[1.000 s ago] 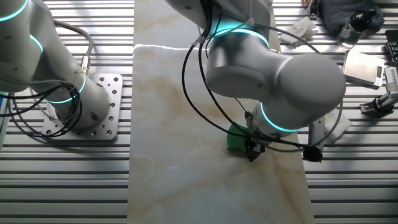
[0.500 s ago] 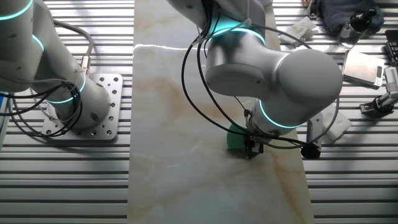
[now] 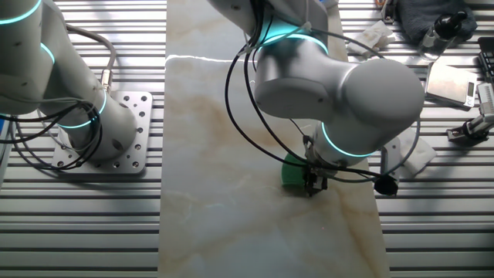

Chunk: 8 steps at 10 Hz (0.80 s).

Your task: Clean the tabletop with a sponge

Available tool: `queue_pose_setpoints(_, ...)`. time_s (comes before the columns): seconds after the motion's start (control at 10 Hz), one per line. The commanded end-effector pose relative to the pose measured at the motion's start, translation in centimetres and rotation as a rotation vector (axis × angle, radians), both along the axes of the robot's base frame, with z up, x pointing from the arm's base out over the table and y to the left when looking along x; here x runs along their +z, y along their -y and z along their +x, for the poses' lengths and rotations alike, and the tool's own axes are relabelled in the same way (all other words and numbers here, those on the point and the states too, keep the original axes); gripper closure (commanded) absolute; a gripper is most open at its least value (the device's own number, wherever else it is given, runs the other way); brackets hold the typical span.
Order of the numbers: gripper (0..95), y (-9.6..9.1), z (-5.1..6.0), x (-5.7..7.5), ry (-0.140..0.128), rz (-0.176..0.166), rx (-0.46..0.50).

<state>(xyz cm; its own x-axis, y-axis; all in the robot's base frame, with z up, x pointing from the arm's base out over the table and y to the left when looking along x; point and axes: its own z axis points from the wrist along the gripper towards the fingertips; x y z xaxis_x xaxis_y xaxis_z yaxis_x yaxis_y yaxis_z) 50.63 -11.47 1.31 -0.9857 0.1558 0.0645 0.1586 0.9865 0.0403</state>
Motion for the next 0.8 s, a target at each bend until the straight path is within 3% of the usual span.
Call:
queue_pose_setpoints(0.1, 95.0, 0.0, 0.1, 0.2, 0.002, 0.003, -0.004)
queue_pose_setpoints(0.4, 95.0, -0.2, 0.0, 0.2, 0.028, 0.001, -0.004)
queue_pose_setpoints(0.8, 95.0, -1.5, 0.0, 0.1, 0.041, 0.006, -0.016)
